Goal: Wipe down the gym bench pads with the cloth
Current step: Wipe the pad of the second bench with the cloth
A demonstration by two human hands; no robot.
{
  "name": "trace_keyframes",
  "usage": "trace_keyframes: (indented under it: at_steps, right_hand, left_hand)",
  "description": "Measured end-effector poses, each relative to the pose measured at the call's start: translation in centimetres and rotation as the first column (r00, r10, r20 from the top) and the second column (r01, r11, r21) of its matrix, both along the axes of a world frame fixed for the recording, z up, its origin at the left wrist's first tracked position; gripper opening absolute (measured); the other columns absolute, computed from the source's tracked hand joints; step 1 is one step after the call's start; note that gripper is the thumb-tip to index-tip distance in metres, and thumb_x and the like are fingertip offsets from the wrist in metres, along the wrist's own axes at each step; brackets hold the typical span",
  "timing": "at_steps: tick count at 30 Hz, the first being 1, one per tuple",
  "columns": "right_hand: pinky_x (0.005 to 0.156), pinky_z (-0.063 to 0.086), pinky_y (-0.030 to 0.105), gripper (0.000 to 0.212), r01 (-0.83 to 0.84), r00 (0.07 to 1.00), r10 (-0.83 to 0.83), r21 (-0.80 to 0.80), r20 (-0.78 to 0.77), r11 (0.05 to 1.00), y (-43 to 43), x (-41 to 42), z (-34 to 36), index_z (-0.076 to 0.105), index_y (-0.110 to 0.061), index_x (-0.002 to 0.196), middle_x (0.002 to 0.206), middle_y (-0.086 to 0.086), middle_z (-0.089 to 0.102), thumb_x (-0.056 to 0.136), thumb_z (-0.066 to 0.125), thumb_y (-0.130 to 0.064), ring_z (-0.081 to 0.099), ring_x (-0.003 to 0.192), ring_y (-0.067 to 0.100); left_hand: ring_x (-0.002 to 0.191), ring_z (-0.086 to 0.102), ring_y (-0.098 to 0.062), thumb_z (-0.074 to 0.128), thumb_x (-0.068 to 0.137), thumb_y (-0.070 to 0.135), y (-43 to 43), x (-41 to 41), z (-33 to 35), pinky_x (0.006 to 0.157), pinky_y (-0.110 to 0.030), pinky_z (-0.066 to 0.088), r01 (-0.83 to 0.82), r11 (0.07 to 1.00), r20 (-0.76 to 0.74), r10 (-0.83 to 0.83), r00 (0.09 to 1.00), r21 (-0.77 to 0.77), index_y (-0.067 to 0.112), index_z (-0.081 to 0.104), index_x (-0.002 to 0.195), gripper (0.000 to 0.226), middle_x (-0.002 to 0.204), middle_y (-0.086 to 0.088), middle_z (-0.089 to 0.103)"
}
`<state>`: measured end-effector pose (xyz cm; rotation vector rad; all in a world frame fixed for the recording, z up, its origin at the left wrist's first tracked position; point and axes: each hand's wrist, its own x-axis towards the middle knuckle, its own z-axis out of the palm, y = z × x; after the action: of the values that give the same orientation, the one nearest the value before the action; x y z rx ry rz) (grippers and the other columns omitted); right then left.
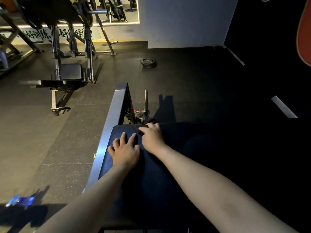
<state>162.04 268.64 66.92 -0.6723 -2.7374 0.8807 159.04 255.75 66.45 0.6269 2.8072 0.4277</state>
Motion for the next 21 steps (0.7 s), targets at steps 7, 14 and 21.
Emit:
trace_keyframes:
  at_steps: [7, 14, 21]
  right_hand:
    - [0.098, 0.038, 0.037, 0.044, 0.119, 0.987, -0.132, 0.138, 0.088, 0.983, 8.5, 2.8, 0.2, 0.065, -0.024, 0.125, 0.126, 0.007, 0.050, 0.085, 0.051, -0.008, 0.039, 0.118, 0.029]
    - [0.107, 0.032, 0.039, 0.033, 0.259, 0.907, -0.307, 0.191, 0.290, 0.947, 13.7, 2.4, 1.3, 0.066, -0.015, 0.118, 0.125, 0.011, 0.057, 0.096, 0.043, -0.018, 0.044, 0.119, 0.031]
    - [0.101, 0.037, 0.036, 0.032, -0.183, 0.936, 0.148, 0.083, 0.321, 0.980, 8.9, -3.6, 2.0, 0.072, -0.019, 0.113, 0.121, 0.007, 0.066, 0.094, 0.046, -0.019, 0.055, 0.117, 0.029]
  left_hand:
    - [0.143, 0.016, -0.027, 0.040, 0.093, 0.056, 1.3, 0.1, 0.3, 0.112, -0.050, 0.015, -0.002, 1.000, -0.042, 0.002, 0.999, -0.001, 0.042, 0.036, 0.145, 0.054, 0.162, 0.004, 0.023]
    - [0.146, 0.010, -0.027, 0.042, 0.092, 0.064, 6.7, 0.7, 0.9, 0.112, -0.048, 0.015, 0.150, 0.987, 0.046, -0.148, 0.988, -0.048, 0.045, 0.024, 0.154, 0.067, 0.168, 0.007, 0.008]
    - [0.146, 0.008, -0.027, 0.040, 0.089, 0.059, 8.6, 1.2, 0.1, 0.111, -0.052, 0.013, 0.065, 0.998, 0.065, -0.063, 0.996, -0.027, 0.048, 0.030, 0.145, 0.058, 0.167, 0.008, 0.007]
